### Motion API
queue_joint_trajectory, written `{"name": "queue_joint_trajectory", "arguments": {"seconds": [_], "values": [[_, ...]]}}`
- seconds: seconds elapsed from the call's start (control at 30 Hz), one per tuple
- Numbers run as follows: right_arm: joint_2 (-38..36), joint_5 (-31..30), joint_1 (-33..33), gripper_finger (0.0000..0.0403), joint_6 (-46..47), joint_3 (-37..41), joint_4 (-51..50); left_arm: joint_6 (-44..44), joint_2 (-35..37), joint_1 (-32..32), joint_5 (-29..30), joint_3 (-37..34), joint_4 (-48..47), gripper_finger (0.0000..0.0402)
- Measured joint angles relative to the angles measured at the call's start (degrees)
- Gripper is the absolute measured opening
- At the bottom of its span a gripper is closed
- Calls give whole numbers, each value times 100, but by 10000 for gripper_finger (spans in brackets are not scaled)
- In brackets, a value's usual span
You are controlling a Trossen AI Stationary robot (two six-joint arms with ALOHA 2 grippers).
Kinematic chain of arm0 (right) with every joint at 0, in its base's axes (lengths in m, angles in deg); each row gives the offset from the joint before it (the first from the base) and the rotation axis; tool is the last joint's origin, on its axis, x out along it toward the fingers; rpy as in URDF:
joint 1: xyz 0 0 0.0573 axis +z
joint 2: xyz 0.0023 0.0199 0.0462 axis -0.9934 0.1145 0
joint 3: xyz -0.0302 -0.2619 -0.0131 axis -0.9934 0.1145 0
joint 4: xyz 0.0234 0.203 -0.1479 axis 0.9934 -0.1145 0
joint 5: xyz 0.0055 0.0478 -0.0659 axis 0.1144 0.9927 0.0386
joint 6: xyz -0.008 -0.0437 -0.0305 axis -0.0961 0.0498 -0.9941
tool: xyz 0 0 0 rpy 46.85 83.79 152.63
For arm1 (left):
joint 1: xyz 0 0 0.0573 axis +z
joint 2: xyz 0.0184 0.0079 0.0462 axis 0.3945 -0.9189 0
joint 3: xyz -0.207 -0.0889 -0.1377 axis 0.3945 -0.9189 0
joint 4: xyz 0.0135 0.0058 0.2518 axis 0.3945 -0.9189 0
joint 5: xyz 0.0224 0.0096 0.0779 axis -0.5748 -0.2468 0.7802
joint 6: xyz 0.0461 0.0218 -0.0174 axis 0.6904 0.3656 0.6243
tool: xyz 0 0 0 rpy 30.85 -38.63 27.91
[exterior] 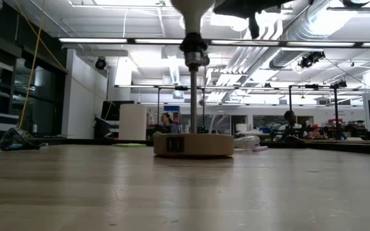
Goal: Screw lightbulb
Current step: Insert the lightbulb into the lamp
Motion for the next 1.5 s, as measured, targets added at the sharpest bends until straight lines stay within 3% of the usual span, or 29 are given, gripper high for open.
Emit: {"name": "queue_joint_trajectory", "arguments": {"seconds": [0.27,0.47,1.03,1.5], "values": [[661,600,-95,0,326,0,858,-106,-662,-212,14,6,854,0],[751,619,38,0,434,2,1050,-156,-829,-107,67,6,976,0],[632,469,577,0,564,0,907,15,-817,365,-63,28,445,0],[220,503,632,0,537,0,423,113,-827,739,319,-9,207,0]]}}
